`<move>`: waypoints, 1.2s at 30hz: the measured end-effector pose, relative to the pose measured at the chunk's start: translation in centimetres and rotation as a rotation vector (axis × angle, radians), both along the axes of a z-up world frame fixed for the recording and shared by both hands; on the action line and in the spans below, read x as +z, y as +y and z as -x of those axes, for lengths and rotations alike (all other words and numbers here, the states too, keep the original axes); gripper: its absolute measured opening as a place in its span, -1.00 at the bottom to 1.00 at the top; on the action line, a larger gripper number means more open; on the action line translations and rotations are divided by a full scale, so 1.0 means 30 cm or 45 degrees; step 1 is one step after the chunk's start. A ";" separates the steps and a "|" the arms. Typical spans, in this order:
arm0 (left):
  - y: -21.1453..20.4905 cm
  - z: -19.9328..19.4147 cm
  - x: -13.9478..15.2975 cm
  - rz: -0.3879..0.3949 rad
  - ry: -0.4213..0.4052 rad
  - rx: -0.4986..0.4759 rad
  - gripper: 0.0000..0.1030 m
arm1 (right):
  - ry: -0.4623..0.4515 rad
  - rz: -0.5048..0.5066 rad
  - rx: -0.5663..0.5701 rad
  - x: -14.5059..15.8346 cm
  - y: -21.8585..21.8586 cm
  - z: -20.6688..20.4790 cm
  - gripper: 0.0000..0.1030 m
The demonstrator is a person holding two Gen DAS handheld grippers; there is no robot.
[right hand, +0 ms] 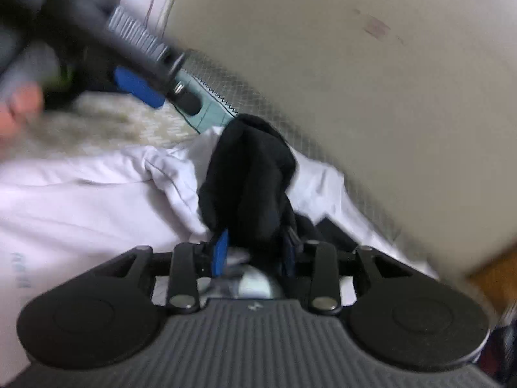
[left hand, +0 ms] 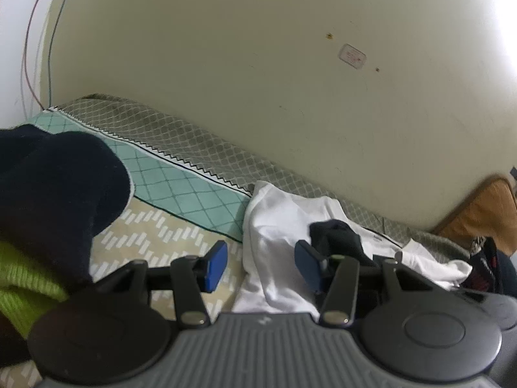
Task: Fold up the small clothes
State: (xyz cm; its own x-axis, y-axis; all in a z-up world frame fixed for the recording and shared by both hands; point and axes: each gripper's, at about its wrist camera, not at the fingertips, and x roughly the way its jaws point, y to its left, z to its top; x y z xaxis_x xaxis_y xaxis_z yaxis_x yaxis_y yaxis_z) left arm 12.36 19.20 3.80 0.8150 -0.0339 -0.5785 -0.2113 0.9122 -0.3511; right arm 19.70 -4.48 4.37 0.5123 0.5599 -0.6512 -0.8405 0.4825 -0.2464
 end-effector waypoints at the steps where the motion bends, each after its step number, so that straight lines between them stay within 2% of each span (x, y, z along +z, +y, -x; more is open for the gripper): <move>1: -0.008 -0.004 0.002 -0.008 0.003 -0.012 -0.08 | 0.074 -0.082 -0.029 0.033 -0.052 -0.019 -0.25; 5: -0.065 -0.039 0.034 -0.030 -0.002 -0.063 -0.08 | 0.223 -0.284 -0.225 0.128 -0.238 -0.096 -0.25; 9: -0.176 -0.103 0.092 -0.112 -0.042 -0.184 -0.18 | 0.357 -0.380 -0.462 0.070 -0.298 -0.236 -0.26; 10: -0.205 -0.126 0.093 -0.131 -0.035 -0.225 -0.46 | 0.405 -0.410 -0.498 0.052 -0.315 -0.259 -0.27; 12: -0.255 -0.188 0.068 -0.165 0.027 -0.304 -0.85 | 0.461 -0.428 -0.550 0.013 -0.335 -0.292 -0.27; 13: -0.268 -0.219 0.043 -0.184 0.069 -0.311 -0.90 | 0.463 -0.416 -0.588 -0.005 -0.345 -0.313 -0.31; 15: -0.271 -0.275 -0.023 -0.259 0.147 -0.255 -0.93 | 0.424 -0.362 -0.731 -0.071 -0.358 -0.384 -0.53; 16: -0.263 -0.299 -0.062 -0.316 0.190 -0.204 -0.93 | 0.390 -0.345 -0.815 -0.090 -0.390 -0.412 -1.00; 17: -0.246 -0.314 -0.102 -0.349 0.205 -0.164 -0.88 | 0.387 -0.375 -0.851 -0.106 -0.424 -0.433 -1.00; 18: -0.236 -0.306 -0.114 -0.348 0.149 -0.167 -0.88 | 0.449 -0.477 -0.861 -0.120 -0.462 -0.448 -1.00; 19: -0.234 -0.301 -0.118 -0.355 0.137 -0.177 -0.88 | 0.515 -0.542 -0.892 -0.126 -0.484 -0.454 -1.00; 20: -0.242 -0.295 -0.113 -0.372 0.149 -0.170 -0.88 | 0.515 -0.538 -0.896 -0.120 -0.481 -0.448 -1.00; 22: -0.264 -0.279 -0.096 -0.424 0.180 -0.163 -0.89 | 0.430 -0.457 -0.867 -0.098 -0.446 -0.402 -0.95; 24: -0.265 -0.238 -0.066 -0.431 0.175 -0.181 -0.82 | 0.398 -0.466 -0.855 -0.072 -0.448 -0.352 -0.82; 26: -0.247 -0.146 -0.025 -0.392 0.135 -0.214 -0.73 | 0.403 -0.533 -0.810 -0.019 -0.496 -0.270 -0.61; 28: -0.221 -0.042 0.008 -0.380 0.105 -0.242 -0.54 | 0.414 -0.555 -0.745 0.023 -0.571 -0.170 -0.48; 30: -0.192 0.082 0.034 -0.378 0.076 -0.274 -0.46 | 0.404 -0.532 -0.689 0.033 -0.616 -0.068 -0.37; 32: -0.157 0.208 0.036 -0.390 0.082 -0.284 -0.44 | 0.393 -0.467 -0.662 0.013 -0.631 0.013 -0.11; 34: -0.127 0.297 0.029 -0.401 0.100 -0.269 -0.43 | 0.360 -0.396 -0.621 -0.001 -0.641 0.077 -0.18; 35: -0.111 0.340 0.026 -0.398 0.112 -0.255 -0.43 | 0.351 -0.364 -0.609 -0.019 -0.641 0.090 -0.75; 36: -0.093 0.383 0.022 -0.396 0.125 -0.225 -0.44 | 0.344 -0.340 -0.632 -0.037 -0.642 0.092 -0.86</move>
State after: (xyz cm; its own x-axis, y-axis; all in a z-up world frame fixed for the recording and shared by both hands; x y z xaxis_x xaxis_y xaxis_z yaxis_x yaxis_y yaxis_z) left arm 0.88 16.41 4.47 0.7525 0.0205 -0.6583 -0.0600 0.9975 -0.0376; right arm 16.95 -23.75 3.26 0.5898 0.4587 -0.6646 -0.5162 0.8471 0.1266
